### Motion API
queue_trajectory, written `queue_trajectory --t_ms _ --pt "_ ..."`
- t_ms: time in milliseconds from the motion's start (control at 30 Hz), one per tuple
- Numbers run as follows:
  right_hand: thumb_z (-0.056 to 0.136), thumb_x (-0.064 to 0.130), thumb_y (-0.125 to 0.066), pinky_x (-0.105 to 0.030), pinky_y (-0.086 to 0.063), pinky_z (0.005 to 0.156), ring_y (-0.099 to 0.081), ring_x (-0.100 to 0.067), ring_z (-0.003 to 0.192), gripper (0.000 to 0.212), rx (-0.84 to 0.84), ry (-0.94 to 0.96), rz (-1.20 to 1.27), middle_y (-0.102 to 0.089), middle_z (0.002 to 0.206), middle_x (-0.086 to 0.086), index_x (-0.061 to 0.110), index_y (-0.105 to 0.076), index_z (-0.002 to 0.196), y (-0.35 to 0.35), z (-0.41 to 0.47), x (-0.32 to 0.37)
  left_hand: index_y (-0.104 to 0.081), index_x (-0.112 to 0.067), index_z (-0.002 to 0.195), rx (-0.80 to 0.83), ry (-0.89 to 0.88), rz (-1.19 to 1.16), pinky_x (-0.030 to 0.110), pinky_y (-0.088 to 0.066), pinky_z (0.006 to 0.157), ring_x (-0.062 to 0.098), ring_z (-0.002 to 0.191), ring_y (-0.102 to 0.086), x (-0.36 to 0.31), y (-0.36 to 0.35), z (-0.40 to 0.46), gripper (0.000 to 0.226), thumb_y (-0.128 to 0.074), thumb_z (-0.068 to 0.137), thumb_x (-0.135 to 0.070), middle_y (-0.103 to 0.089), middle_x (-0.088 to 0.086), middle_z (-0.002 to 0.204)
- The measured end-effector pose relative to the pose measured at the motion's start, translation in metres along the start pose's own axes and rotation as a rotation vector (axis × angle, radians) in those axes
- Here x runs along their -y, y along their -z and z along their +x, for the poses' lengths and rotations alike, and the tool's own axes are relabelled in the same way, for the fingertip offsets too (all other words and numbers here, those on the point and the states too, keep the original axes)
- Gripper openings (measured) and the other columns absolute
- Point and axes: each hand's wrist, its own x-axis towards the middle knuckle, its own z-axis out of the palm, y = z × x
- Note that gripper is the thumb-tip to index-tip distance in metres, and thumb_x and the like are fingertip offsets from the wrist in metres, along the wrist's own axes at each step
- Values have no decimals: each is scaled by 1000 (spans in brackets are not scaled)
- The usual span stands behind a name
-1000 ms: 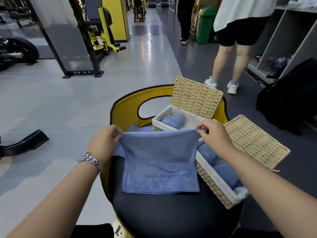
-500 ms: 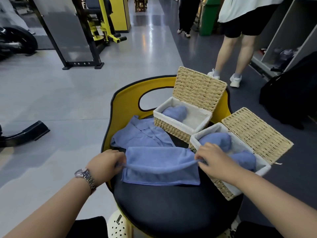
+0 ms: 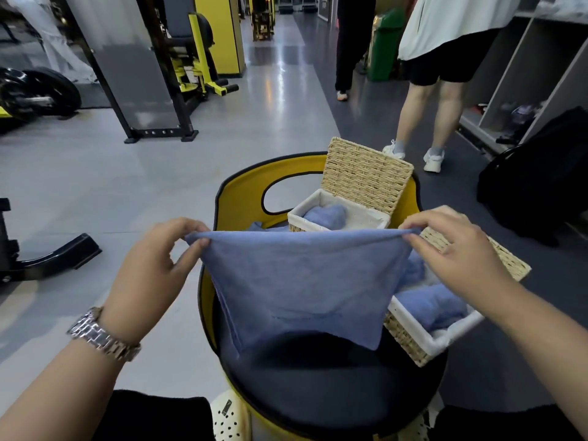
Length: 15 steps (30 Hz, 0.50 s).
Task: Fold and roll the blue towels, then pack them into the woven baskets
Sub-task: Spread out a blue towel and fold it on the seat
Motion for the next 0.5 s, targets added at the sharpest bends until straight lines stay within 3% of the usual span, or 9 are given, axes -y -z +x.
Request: queue_trajectory --t_ms 133,233,367,500 --pt "84 7 -63 -10 -35 77 -52 -4 91 18 3 12 -3 -58 87 8 25 -66 87 24 -13 26 -53 -42 83 -18 -5 -15 -1 -31 74 -15 86 -49 -24 24 -19 28 -60 87 -15 -56 -29 103" --pt "83 3 -66 -6 -32 81 -52 -4 90 18 -11 30 -30 -59 85 7 20 -68 87 35 -21 38 -54 -43 83 -18 -13 -23 -1 -31 72 -14 84 -50 -35 35 -28 30 -62 87 -14 -57 -28 102" --pt "84 7 -65 -20 -38 85 -55 -12 89 20 -18 10 -4 -59 85 8 26 -68 88 51 -35 51 -59 -36 84 -33 -23 -39 -2 -33 64 -18 64 -48 -51 52 -42 26 -63 87 -11 -56 -28 97" --pt "84 12 -63 -31 -42 85 -57 -18 91 18 -6 6 62 -62 85 1 29 -68 88 72 -48 67 -62 -31 83 -46 24 -92 1 -34 61 -7 72 -51 -59 69 -56 17 -62 88 -15 -58 -23 91"
